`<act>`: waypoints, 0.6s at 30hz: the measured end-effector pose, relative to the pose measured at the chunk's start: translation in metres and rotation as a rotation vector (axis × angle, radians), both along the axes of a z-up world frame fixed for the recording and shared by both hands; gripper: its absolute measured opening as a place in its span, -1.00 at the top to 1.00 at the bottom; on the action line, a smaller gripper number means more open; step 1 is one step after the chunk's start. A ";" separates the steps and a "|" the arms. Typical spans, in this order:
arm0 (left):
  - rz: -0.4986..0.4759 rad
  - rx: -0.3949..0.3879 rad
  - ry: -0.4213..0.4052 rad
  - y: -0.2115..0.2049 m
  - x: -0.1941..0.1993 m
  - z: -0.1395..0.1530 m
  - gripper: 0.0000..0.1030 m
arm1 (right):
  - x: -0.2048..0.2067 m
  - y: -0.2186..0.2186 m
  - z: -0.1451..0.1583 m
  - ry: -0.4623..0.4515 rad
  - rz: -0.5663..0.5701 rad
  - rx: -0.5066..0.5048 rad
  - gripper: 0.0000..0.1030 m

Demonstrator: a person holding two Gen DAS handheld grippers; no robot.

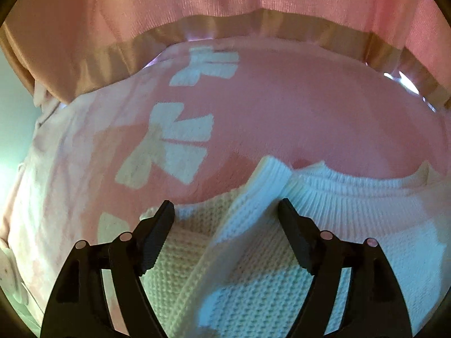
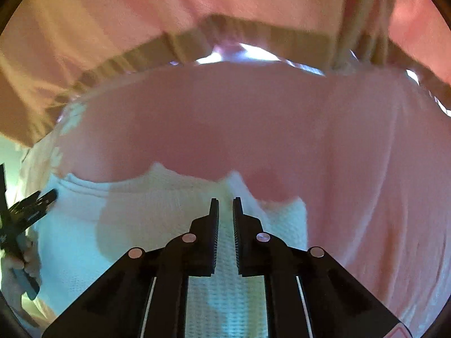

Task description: Fold small clothes

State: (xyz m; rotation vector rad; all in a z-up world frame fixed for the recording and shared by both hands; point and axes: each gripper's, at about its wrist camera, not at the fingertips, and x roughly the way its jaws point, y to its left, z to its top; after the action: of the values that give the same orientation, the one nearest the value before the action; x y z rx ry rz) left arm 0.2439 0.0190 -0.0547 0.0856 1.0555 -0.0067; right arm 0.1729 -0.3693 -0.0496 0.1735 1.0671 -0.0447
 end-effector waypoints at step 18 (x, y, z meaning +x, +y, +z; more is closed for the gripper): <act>-0.162 -0.047 -0.069 -0.031 -0.087 0.035 -0.53 | -0.075 0.140 -0.018 0.063 0.361 -0.056 0.84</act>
State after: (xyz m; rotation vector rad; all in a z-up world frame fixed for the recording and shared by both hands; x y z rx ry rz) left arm 0.1570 -0.0119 -0.0199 0.1276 0.9768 -0.1736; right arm 0.0976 -0.2292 -0.0673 -0.0730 1.1448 0.2469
